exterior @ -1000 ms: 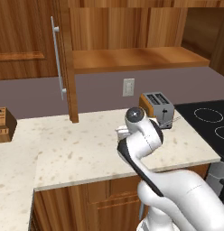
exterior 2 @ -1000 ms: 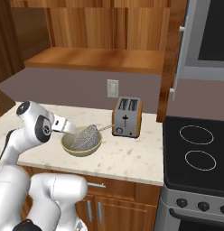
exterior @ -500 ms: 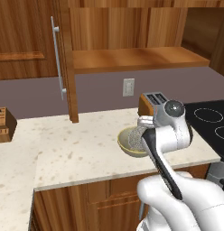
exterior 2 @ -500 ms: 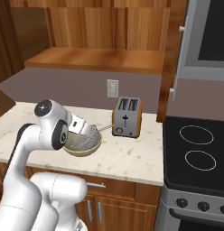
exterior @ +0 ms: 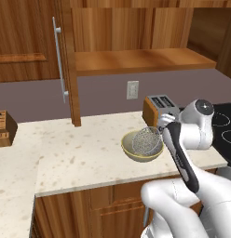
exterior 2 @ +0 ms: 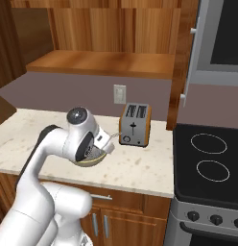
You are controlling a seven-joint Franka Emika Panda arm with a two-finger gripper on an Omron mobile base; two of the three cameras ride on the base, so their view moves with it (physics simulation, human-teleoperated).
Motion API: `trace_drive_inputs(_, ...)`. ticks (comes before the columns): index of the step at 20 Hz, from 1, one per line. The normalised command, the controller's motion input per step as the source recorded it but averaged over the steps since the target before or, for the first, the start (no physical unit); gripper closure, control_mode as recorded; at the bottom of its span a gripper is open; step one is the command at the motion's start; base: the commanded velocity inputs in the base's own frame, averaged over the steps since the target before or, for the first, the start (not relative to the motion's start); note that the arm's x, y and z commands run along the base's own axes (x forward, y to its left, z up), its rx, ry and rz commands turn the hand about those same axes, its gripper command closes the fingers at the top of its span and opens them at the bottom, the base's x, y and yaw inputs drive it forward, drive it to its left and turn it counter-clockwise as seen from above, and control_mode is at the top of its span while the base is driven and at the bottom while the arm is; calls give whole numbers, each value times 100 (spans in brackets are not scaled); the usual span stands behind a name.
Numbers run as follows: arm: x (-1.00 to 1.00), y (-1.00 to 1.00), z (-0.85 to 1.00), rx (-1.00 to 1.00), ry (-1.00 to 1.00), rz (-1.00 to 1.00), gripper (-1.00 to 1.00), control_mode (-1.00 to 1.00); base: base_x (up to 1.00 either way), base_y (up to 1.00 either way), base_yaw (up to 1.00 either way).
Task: Open the cabinet and setup a tea strainer by placing it in the bowl upright.
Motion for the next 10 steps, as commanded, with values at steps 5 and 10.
trace_drive_inputs(5, 0, -23, 6, 21, 4, -5, -100, -100, 0, 0, 0)
trace_drive_inputs(10, 0, -13, 0, 10, 0, -11, -100, -100, 0, 0, 0)
